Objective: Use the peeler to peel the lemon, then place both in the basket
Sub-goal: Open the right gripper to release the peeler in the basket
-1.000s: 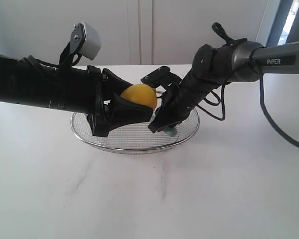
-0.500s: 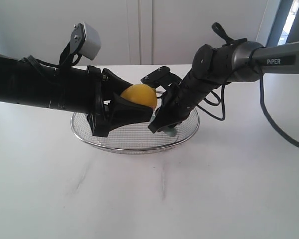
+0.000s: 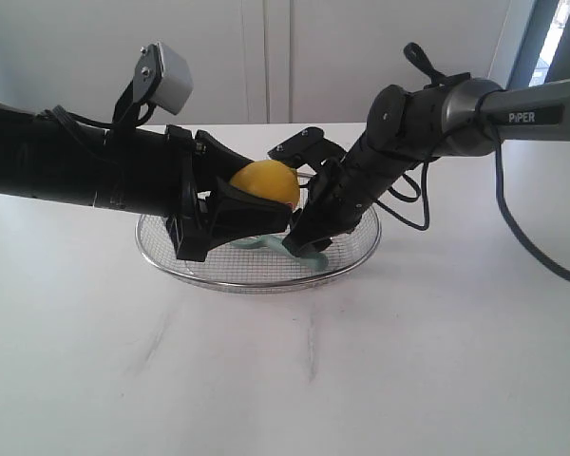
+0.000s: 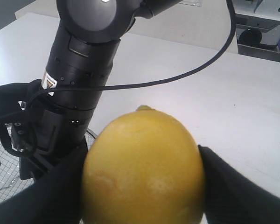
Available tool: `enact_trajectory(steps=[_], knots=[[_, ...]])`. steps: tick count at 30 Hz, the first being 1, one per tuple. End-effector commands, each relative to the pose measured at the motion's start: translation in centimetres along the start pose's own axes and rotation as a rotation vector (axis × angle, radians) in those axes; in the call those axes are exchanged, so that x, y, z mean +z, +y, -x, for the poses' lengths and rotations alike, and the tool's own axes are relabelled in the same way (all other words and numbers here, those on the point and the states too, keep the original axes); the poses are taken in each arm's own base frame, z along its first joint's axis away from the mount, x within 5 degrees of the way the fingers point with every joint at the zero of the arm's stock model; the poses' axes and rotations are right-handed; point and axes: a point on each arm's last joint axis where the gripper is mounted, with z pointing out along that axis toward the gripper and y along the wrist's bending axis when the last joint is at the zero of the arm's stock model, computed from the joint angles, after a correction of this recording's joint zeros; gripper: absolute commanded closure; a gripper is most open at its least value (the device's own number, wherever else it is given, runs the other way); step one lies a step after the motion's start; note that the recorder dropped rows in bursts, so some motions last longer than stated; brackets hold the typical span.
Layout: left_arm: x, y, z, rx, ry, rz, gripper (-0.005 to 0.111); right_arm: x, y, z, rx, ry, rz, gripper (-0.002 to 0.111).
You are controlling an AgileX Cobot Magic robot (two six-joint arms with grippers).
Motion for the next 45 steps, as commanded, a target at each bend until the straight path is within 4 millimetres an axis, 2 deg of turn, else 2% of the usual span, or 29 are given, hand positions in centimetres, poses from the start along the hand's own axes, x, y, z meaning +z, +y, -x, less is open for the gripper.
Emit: enact_trajectory(steps=[1, 11, 15, 22, 25, 27, 29, 30, 39, 45], knots=[[-0.1, -0.2, 0.5, -0.006, -0.027, -0.011, 0.107, -0.1, 0.0, 0.1, -0.006, -0.002, 0.001, 0.057], [-0.1, -0.2, 0.5, -0.006, -0.027, -0.011, 0.107, -1.6, 0.2, 0.8, 0.036, -0.035, -0.012, 0.057], [-0.1, -0.2, 0.5, -0.006, -0.027, -0.011, 0.107, -2.8, 0.4, 1.2, 0.028, -0.054, -0.016, 0.057], [-0.1, -0.2, 0.5, -0.006, -0.027, -0.011, 0.107, -6.4, 1.3, 2.1, 0.057, -0.081, 0.0, 0.057], [-0.1, -0.2, 0.5, -0.006, -0.027, -0.011, 0.107, -7.1, 1.4, 2.3, 0.055, -0.096, -0.006, 0.067], [-0.1, -0.2, 0.5, -0.006, -0.027, -0.011, 0.107, -7.4, 1.3, 2.3, 0.068, -0.098, -0.006, 0.081], [-0.1, -0.2, 0.5, -0.006, -0.027, -0.011, 0.107, -7.7, 1.0, 2.2, 0.121, -0.105, -0.011, 0.105], [-0.1, -0.2, 0.5, -0.006, -0.027, -0.011, 0.107, -7.7, 0.9, 2.2, 0.15, -0.105, -0.01, 0.108], [-0.1, -0.2, 0.5, -0.006, -0.027, -0.011, 0.107, -7.8, 0.8, 2.0, 0.278, -0.094, -0.002, 0.108], [-0.1, -0.2, 0.5, -0.006, -0.027, -0.011, 0.107, -7.8, 1.0, 1.3, 0.398, -0.021, 0.042, 0.108]])
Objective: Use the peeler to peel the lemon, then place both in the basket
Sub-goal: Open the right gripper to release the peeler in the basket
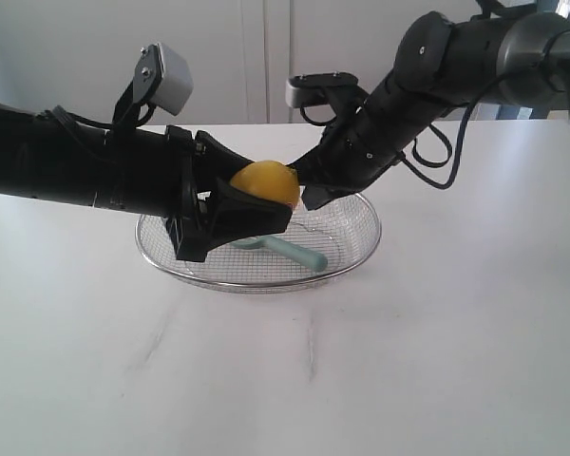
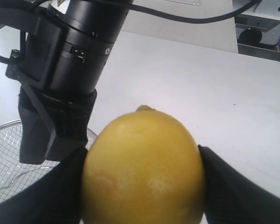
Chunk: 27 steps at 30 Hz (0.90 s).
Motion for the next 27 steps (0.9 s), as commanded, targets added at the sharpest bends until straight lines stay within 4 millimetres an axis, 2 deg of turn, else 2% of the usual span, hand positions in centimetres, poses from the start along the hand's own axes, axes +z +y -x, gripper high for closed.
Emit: enact_trajectory(steps=[1, 14, 27], knots=[[-0.1, -0.2, 0.6, -0.007, -0.029, -0.01, 0.107, -0.7, -0.1, -0.5, 0.078, 0.055, 0.013, 0.108], [-0.1, -0.2, 0.6, -0.007, -0.029, -0.01, 0.107, -0.9, 0.3, -1.9, 0.221, 0.218, 0.038, 0.108], [-0.1, -0.2, 0.6, -0.007, -0.029, -0.01, 0.107, -1.3, -0.1, -3.3, 0.348, 0.37, -0.048, 0.108]])
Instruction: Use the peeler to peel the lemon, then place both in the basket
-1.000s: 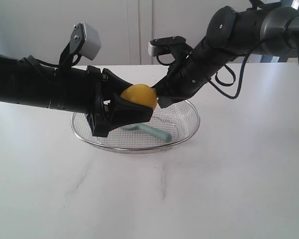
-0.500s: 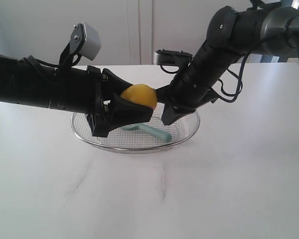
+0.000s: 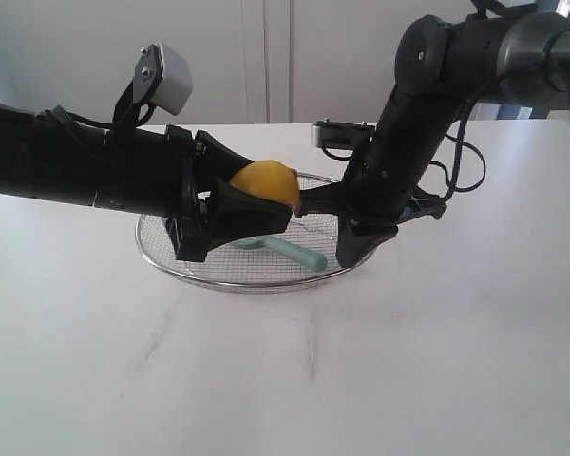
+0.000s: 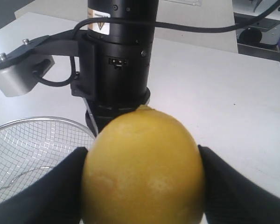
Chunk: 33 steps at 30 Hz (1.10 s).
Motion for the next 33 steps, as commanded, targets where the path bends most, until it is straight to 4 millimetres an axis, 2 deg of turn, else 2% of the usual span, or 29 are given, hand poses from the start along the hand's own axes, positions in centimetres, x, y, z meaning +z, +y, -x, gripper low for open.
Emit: enact_trajectory(steps=[1, 11, 16, 25, 33], knots=[[-0.1, -0.2, 0.6, -0.009, -0.03, -0.01, 0.107, -0.7, -0.5, -0.2, 0.044, 0.011, -0.017, 0.108], [-0.1, -0.2, 0.6, -0.009, -0.03, -0.01, 0.107, -0.9, -0.7, -0.9, 0.079, 0.071, -0.05, 0.108], [-0.1, -0.2, 0.6, -0.009, -0.03, -0.01, 0.107, -2.1, -1.2, -1.1, 0.089, 0.046, -0.096, 0.108], [-0.1, -0.2, 0.6, -0.009, -0.03, -0.01, 0.107, -4.5, -4.4, -1.1, 0.179, -0.014, -0.099, 0.108], [-0.1, -0.2, 0.6, -0.009, -0.03, -0.01, 0.107, -5.6, -8.0, -1.1, 0.274, -0.038, -0.106, 0.108]])
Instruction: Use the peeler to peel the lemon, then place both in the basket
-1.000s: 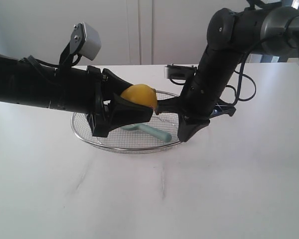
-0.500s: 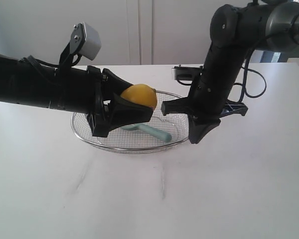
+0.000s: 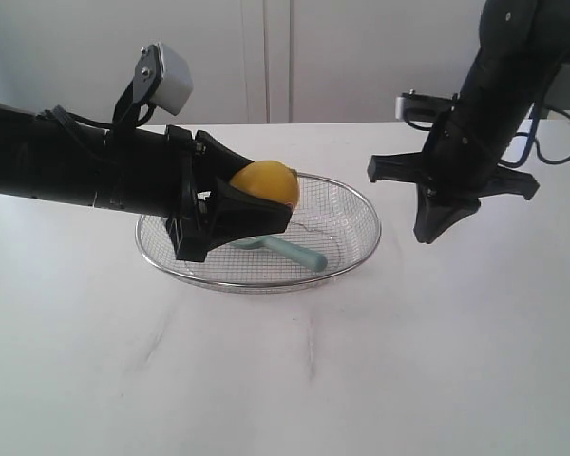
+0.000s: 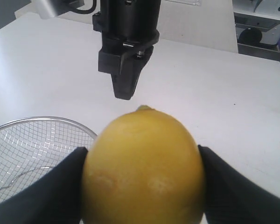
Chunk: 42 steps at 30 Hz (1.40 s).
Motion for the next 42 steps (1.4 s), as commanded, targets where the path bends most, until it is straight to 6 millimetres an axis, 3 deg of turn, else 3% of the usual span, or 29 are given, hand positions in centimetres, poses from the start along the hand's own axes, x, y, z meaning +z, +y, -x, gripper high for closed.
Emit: enact_trajectory(steps=[1, 8, 42], knots=[[-0.1, -0.2, 0.6, -0.009, -0.03, -0.01, 0.107, -0.9, -2.1, 0.3, 0.056, -0.021, -0.011, 0.108], [-0.1, -0.2, 0.6, -0.009, -0.03, -0.01, 0.107, -1.1, -3.4, 0.4, 0.064, -0.028, -0.06, 0.108], [-0.2, -0.2, 0.8, -0.045, -0.025, -0.021, 0.107, -1.1, -3.4, 0.4, 0.066, -0.028, -0.055, 0.108]])
